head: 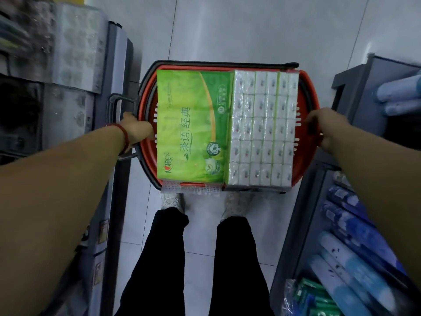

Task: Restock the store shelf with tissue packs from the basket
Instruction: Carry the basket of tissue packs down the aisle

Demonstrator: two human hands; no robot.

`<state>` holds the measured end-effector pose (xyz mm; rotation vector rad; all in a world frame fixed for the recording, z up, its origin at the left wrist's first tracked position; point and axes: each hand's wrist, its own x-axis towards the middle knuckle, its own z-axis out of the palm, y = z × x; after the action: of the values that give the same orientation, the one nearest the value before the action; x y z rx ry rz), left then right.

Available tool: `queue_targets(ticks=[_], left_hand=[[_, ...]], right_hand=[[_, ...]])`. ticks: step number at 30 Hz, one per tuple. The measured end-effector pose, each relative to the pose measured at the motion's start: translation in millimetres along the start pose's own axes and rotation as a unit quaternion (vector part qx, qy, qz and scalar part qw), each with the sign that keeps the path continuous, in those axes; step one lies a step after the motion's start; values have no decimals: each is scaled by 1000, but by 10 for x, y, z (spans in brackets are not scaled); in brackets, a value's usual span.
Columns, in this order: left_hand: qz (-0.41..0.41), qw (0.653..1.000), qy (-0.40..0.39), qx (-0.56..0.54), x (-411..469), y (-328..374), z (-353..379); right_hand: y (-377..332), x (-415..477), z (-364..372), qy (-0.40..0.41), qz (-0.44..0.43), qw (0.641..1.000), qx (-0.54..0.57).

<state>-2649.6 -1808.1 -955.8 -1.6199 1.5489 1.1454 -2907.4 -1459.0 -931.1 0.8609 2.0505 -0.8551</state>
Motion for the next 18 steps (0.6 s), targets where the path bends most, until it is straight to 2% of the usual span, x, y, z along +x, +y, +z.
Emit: queue_targets(ticks=[4, 11, 14, 18], left_hand=[[3, 995, 42, -85, -185, -196, -125], [-21, 956, 100, -275, -1098, -1001, -724], [-65, 914, 106, -387, -1731, -1404, -943], [-56, 821, 85, -562, -3158, -1696, -1008]], right_hand=[[-113, -287, -82, -25, -19, 999, -19], [-456, -1380, -233, -60, -79, 991, -87], [-646, -2062, -271, -90, -133, 980, -121], [-859, -2938, -229, -128, -219, 952, -168]])
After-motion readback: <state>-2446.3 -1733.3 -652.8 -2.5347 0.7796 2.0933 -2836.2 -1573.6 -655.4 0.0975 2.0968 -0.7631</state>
